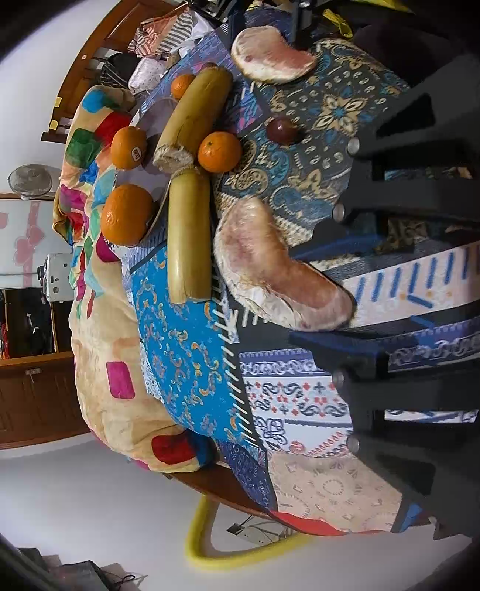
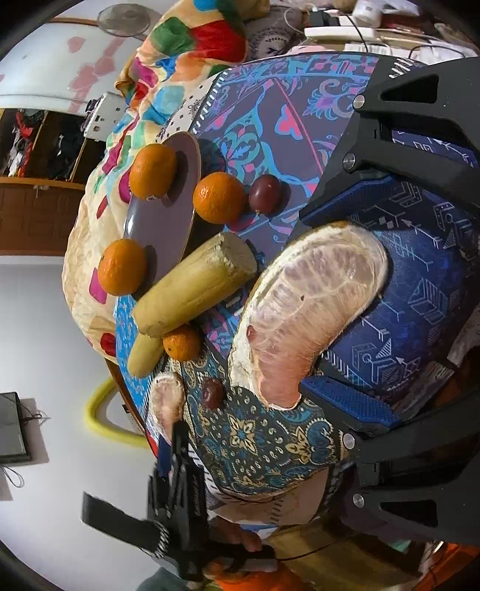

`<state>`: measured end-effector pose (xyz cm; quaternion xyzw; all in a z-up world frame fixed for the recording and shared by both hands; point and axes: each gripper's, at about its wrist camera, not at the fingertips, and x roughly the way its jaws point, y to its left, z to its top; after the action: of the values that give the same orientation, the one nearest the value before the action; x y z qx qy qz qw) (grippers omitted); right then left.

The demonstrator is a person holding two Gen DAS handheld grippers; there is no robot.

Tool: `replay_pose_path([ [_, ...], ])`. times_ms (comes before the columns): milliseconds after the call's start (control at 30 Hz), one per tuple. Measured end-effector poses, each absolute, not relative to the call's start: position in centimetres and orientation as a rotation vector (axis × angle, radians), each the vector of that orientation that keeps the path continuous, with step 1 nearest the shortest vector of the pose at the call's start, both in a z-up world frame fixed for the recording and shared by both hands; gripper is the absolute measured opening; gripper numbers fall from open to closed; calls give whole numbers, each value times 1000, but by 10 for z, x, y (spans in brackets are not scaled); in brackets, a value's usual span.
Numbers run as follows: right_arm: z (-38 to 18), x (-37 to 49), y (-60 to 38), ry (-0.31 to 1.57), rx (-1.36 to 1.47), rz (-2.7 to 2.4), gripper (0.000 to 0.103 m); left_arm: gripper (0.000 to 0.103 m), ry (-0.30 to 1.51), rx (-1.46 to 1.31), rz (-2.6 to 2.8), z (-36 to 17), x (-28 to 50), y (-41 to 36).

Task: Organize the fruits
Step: 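Grasp a pink pomelo segment with the left gripper while the right gripper grasps another segment, then lift the left gripper's pomelo segment toward the plate while the right gripper carries its segment there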

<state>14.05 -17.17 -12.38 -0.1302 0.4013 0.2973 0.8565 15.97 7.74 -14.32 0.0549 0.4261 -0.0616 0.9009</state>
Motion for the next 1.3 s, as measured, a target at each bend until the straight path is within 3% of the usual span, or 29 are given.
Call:
replay_pose_path([
  [33,-124,141,-173,842,-270,624,79,33,880,119,-126,-143,156,76],
  [167,-123,144,-183,851,-228,610,61,30,873,121,-126,-140,141,73],
  [367,-122,140,-191,863,-233,594,55,29,861,92,-120,-137,115,66],
  [533,-120,141,-187,858,-291,593,60,31,881,135,-117,-135,114,62],
  [667,-122,152,-179,880,-290,637,77,49,904,161,-120,-133,128,60],
  [900,-128,165,-162,895,-315,692,88,50,944,167,-170,-140,155,57],
  [1200,-128,164,-156,885,-301,670,84,57,941,55,-160,-145,174,62],
  [1300,-125,160,-155,881,-303,676,70,45,940,52,-159,-144,175,58],
])
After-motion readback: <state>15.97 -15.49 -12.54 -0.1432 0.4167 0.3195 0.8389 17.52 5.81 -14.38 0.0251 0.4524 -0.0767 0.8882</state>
